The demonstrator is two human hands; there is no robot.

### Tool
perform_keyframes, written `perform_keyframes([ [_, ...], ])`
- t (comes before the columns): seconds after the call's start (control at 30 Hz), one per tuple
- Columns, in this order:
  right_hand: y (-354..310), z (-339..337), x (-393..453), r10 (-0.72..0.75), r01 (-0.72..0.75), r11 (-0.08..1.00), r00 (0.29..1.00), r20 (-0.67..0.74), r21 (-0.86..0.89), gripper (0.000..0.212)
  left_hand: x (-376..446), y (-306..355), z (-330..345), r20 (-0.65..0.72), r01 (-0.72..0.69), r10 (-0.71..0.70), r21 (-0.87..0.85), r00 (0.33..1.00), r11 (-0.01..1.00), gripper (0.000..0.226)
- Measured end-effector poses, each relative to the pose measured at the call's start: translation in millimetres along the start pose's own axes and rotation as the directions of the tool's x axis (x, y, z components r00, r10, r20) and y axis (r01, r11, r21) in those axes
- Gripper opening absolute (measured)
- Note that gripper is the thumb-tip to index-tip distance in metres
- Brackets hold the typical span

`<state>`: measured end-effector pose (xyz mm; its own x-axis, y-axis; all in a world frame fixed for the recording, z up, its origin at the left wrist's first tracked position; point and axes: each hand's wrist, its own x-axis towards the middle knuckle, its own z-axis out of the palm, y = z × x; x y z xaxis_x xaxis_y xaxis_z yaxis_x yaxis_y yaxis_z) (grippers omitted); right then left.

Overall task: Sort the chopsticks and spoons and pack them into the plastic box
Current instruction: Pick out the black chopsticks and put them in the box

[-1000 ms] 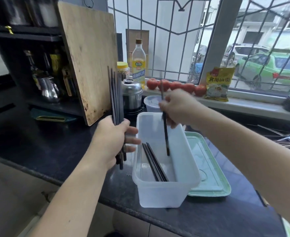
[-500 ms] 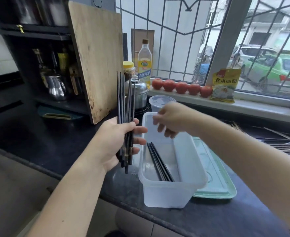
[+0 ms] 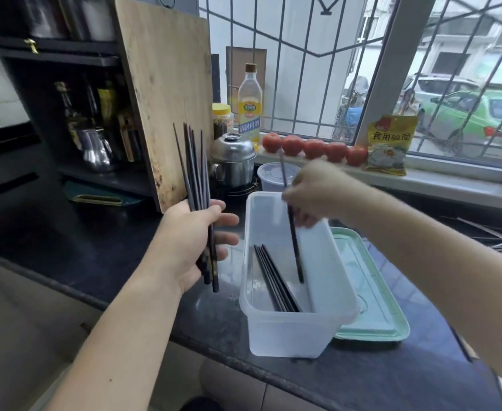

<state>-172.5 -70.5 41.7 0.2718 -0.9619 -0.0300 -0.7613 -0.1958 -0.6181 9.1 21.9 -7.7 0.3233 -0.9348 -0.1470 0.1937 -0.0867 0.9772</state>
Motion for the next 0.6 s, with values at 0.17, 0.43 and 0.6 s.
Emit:
perform_keyframes([
  [0.17,17,62,4,0.282,-0.093,0.888,0.883,0.374,-0.450,0.033,3,-1,3,0.039,0.006,-0.005,-0.030,0.999,1.000,0.014],
  [0.43,16,46,12,0.133,-0.063,0.968,0.949,0.285,-0.242,0.024,-2,-6,17,0.138,0.126,-0.116,-0.066,0.984,0.990,0.023],
  [0.6,2,20,-18,-0.100,-0.055,0.814,0.967,0.233,0.579,0.028,-9,0,28,0.307,0.154,-0.112,-0.114,0.945,0.982,0.019],
])
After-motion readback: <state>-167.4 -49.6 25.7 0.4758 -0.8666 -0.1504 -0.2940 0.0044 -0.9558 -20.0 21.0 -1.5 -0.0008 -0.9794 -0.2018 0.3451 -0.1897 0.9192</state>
